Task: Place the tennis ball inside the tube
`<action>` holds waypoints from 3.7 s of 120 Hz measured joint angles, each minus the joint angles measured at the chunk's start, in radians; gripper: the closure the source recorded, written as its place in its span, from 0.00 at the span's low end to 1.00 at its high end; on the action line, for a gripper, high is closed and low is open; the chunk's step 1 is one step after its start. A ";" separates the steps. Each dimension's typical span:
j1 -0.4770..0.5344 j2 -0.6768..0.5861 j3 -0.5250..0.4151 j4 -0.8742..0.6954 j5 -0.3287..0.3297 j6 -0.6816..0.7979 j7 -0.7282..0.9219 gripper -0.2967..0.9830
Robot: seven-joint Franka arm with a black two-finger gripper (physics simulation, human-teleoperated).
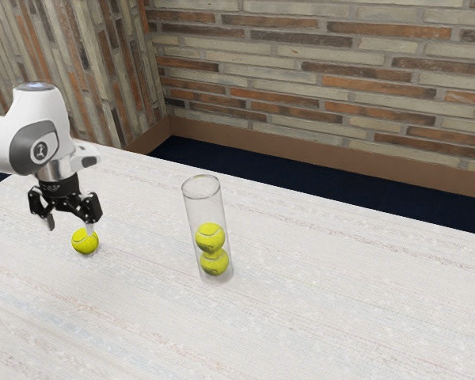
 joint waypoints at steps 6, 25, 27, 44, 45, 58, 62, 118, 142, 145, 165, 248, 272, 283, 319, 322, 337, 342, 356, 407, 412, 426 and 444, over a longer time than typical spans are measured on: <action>0.015 0.045 -0.001 0.001 -0.004 0.064 0.004 0.23; 0.070 0.181 -0.001 0.075 -0.001 0.193 0.024 0.23; 0.075 0.196 -0.001 0.088 -0.001 0.204 0.028 0.23; 0.097 0.316 0.002 0.174 0.009 0.277 0.072 0.23; 0.099 0.326 0.002 0.181 0.011 0.280 0.074 0.23; 0.109 0.418 0.003 0.244 0.028 0.309 0.103 0.23; 0.110 0.432 0.003 0.251 0.031 0.315 0.110 0.23; 0.137 0.521 0.006 0.309 0.042 0.346 0.184 0.23; 0.142 0.528 0.004 0.288 0.041 0.349 0.202 0.23; 0.141 0.529 0.003 0.286 0.041 0.350 0.204 0.23; 0.140 0.534 0.002 0.282 0.041 0.349 0.215 0.23; 0.151 0.522 -0.005 0.255 0.031 0.339 0.235 0.45; 0.151 0.499 -0.006 0.238 0.036 0.341 0.231 0.47; 0.151 0.444 -0.006 0.205 0.041 0.341 0.228 0.49; 0.163 -0.008 -0.107 -0.008 0.010 0.316 0.217 0.51; 0.162 -0.032 -0.128 -0.009 -0.006 0.308 0.216 0.51; 0.139 -0.102 -0.235 0.005 -0.107 0.269 0.213 0.51; 0.138 -0.111 -0.269 0.023 -0.142 0.254 0.213 0.51; 0.135 -0.128 -0.354 0.084 -0.213 0.214 0.212 0.51; 0.131 -0.062 -0.555 0.210 -0.312 0.146 0.222 0.51; 0.130 -0.039 -0.558 0.222 -0.310 0.144 0.222 0.51; 0.144 0.014 -0.554 0.252 -0.296 0.139 0.224 0.51; 0.152 0.058 -0.552 0.280 -0.276 0.136 0.225 0.51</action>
